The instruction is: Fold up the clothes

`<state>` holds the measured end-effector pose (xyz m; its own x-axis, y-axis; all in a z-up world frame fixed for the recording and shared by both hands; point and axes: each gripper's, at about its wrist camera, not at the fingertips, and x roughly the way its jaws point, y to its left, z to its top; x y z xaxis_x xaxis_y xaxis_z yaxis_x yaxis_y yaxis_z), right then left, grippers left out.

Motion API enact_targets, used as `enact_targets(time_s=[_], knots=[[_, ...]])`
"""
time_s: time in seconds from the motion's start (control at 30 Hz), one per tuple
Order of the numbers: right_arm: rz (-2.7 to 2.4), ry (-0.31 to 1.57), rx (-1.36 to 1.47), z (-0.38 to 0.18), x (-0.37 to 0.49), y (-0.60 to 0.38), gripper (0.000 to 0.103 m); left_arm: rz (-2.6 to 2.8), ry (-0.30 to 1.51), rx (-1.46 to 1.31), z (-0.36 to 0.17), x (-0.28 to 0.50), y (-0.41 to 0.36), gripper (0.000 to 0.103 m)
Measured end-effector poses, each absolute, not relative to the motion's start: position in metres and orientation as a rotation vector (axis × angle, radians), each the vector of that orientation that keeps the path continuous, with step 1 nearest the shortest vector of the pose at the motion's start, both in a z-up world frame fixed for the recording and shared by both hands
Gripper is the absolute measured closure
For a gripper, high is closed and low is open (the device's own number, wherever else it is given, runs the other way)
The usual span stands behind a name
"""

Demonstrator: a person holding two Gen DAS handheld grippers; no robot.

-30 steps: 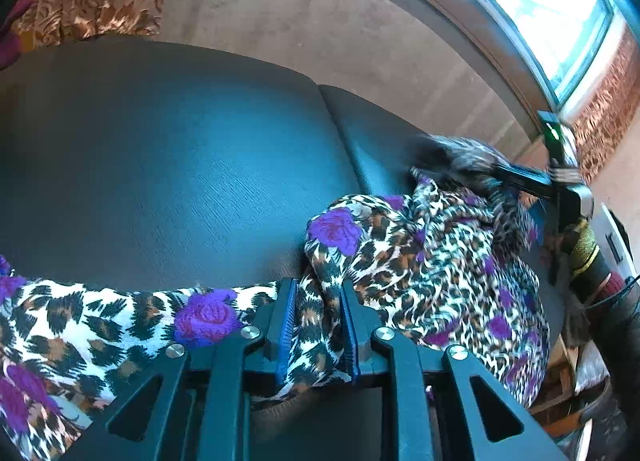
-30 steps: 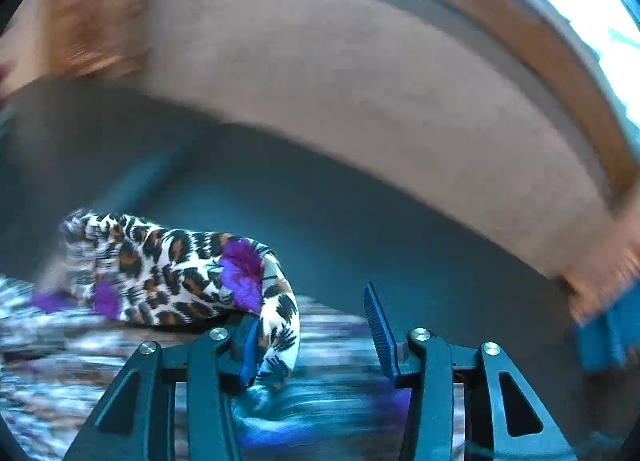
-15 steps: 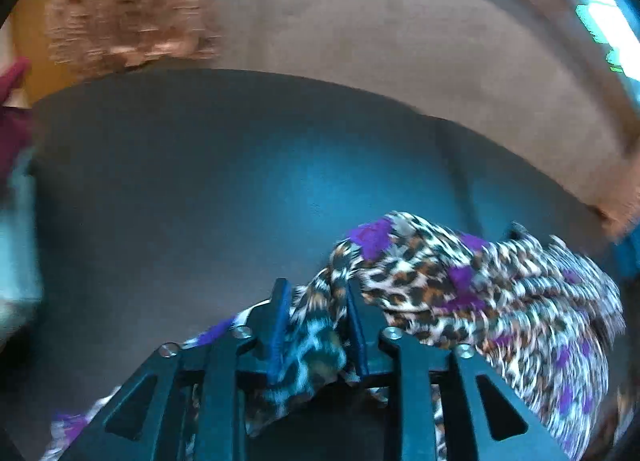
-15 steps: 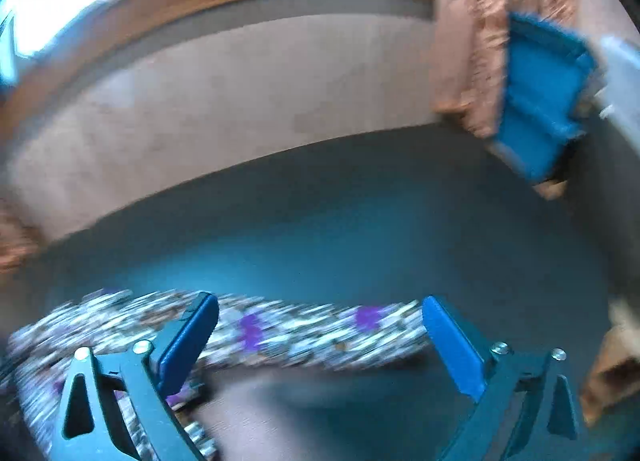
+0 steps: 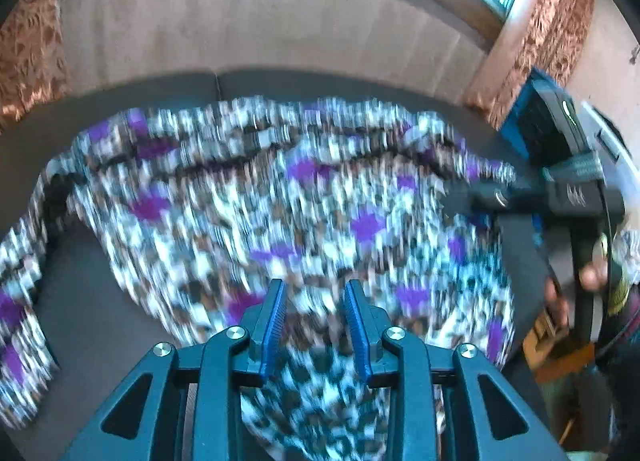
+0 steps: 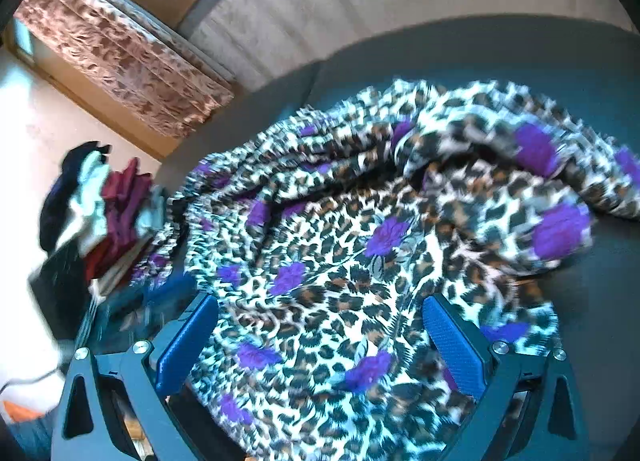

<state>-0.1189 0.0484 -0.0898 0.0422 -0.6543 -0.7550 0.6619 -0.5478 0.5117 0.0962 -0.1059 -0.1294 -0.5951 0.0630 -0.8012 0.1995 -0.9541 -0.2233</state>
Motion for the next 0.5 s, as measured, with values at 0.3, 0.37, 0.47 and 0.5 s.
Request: enact_targets(time_s=[0.3, 0.37, 0.47, 0.5], knots=[[-1.594, -0.290, 1.406, -0.109, -0.102, 0.095, 0.000, -2.631, 0.505, 1.381, -0.133, 0.102, -0.138, 0.102], [-1.557, -0.341, 1.396, -0.110, -0.088, 0.110, 0.000, -2.582, 0.406, 1.342, -0.128, 0.103, -0.141, 0.101], [-1.530, -0.360, 1.376, -0.112, -0.070, 0.123, 0.000, -2.459, 0.133, 1.283, -0.127, 0.111, -0.146, 0.081], [-1.511, -0.374, 1.376, -0.112, -0.064, 0.127, 0.000, -2.450, 0.144, 1.276, -0.128, 0.117, -0.151, 0.081]])
